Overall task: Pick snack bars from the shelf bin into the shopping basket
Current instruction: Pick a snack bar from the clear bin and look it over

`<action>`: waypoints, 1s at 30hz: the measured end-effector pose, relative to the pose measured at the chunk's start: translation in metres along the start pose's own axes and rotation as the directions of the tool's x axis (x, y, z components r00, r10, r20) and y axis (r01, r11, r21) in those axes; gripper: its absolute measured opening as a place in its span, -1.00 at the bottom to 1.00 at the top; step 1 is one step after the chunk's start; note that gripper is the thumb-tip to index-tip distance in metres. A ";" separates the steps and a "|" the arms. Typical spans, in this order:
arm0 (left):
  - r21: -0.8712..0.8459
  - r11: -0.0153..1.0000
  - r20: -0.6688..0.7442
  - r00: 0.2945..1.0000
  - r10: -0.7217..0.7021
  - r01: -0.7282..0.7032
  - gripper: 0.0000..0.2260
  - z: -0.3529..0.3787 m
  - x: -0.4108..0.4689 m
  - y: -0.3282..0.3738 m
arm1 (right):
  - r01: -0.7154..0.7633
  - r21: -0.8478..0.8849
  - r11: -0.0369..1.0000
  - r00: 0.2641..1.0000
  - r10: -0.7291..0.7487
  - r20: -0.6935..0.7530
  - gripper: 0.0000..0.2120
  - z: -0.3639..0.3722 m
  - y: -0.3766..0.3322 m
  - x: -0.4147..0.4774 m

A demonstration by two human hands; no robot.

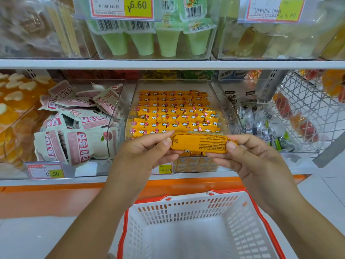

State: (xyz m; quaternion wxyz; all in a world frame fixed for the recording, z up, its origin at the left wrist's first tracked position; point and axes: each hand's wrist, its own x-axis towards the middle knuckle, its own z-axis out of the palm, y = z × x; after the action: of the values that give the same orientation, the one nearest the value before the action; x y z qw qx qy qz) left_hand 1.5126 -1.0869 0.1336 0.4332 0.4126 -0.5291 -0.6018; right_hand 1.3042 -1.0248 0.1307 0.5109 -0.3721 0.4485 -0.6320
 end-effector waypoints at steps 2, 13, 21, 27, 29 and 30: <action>0.024 0.999 0.007 1.000 -0.023 0.023 -0.77 0.001 0.001 -0.001 | -0.021 0.016 1.000 1.000 0.021 0.006 -0.59 0.000 0.002 0.001; 0.253 0.967 0.084 0.996 0.013 -0.034 -0.86 0.004 -0.004 -0.001 | 0.092 -0.246 0.965 0.993 -0.108 -0.051 -0.67 -0.003 0.008 0.000; 0.668 0.730 0.010 0.982 0.187 -0.146 -0.94 -0.008 0.013 -0.016 | -0.021 -0.087 0.996 0.996 0.014 -0.086 -0.36 0.000 0.021 0.021; 0.826 0.549 -0.175 0.870 0.462 -0.126 -0.69 -0.046 0.040 -0.018 | 0.084 -0.339 0.937 0.991 -0.114 -0.069 -0.73 0.045 0.007 0.081; 0.825 0.556 -0.182 0.885 0.429 -0.100 -0.62 -0.058 0.046 -0.021 | 0.135 -0.450 0.883 0.987 -0.160 -0.018 -0.78 0.067 0.010 0.108; 0.832 0.546 -0.170 0.889 0.426 -0.103 -0.61 -0.062 0.049 -0.023 | 0.153 -0.512 0.845 0.985 -0.173 0.009 -0.78 0.078 0.012 0.121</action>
State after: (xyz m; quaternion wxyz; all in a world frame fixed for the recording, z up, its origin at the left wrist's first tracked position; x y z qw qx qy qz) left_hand 1.5555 -1.1495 0.1024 0.3738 0.5771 -0.7127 -0.1390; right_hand 1.3557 -1.1584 0.1460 0.3302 -0.5188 0.5761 -0.5385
